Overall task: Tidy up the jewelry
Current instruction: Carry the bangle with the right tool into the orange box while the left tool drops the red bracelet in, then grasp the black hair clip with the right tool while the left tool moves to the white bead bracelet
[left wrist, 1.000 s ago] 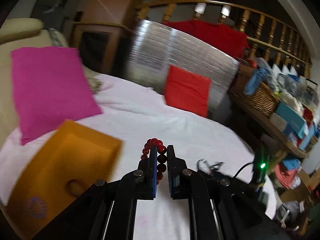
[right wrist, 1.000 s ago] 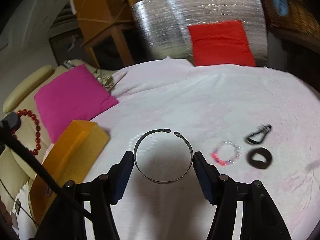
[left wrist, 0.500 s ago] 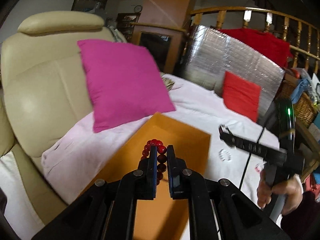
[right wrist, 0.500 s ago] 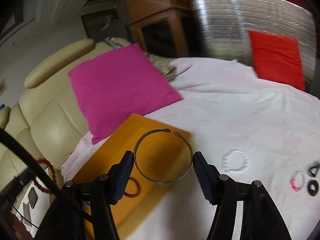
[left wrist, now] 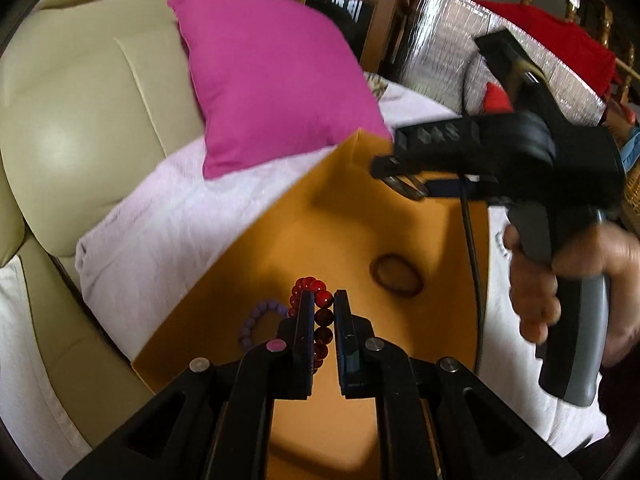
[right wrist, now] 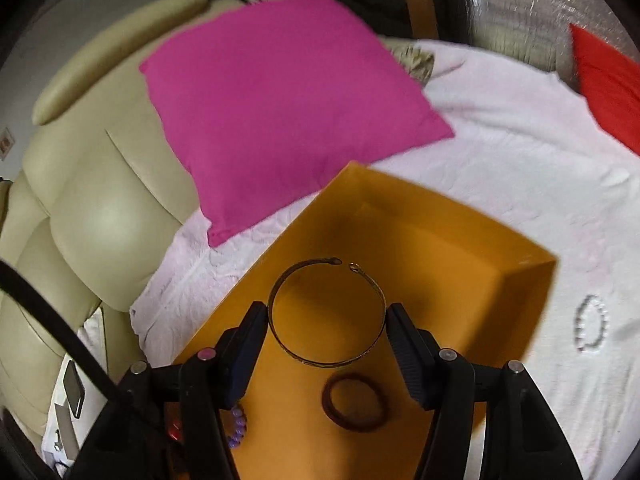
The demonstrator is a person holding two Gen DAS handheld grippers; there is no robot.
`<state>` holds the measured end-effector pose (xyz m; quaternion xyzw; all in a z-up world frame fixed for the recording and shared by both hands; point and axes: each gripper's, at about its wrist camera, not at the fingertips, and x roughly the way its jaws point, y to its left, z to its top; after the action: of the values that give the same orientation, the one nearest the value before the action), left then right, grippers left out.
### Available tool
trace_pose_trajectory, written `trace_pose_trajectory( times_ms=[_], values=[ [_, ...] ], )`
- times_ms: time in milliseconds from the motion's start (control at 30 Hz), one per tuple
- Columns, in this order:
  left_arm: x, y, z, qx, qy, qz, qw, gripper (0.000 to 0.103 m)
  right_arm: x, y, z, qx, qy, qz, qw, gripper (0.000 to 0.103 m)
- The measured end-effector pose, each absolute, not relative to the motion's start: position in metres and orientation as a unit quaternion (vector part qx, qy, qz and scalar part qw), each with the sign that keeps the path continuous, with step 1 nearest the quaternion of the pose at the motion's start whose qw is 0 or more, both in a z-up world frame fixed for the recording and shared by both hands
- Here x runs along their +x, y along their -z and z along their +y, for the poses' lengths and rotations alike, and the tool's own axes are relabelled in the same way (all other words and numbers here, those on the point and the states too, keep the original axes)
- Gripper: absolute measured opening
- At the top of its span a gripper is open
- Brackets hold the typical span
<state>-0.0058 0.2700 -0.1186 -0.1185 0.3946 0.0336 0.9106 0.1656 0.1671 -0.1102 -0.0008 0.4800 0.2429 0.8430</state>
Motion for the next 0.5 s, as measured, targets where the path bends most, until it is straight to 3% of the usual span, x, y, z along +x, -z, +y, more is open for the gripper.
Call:
trace_pose_trajectory(
  times_ms=[133, 267, 433, 500],
  values=[
    [0.000, 0.129, 0.267, -0.112, -0.035, 0.417, 0.901, 0.014, 0.178, 0.122, 0.179, -0.008, -0.229, 0.496, 0.837, 0.066],
    [-0.001, 0.128, 0.267, -0.103, -0.048, 0.414, 0.903, 0.051, 0.182, 0.121, 0.172, 0.005, -0.230, 0.493, 0.839, 0.066],
    [-0.002, 0.117, 0.269, -0.100, -0.068, 0.403, 0.907, 0.052, 0.173, 0.101, 0.144, 0.028, -0.242, 0.460, 0.854, 0.066],
    [-0.003, 0.110, 0.264, -0.095, -0.071, 0.399, 0.909, 0.057, 0.171, 0.092, 0.124, 0.042, -0.240, 0.451, 0.859, 0.066]
  ],
)
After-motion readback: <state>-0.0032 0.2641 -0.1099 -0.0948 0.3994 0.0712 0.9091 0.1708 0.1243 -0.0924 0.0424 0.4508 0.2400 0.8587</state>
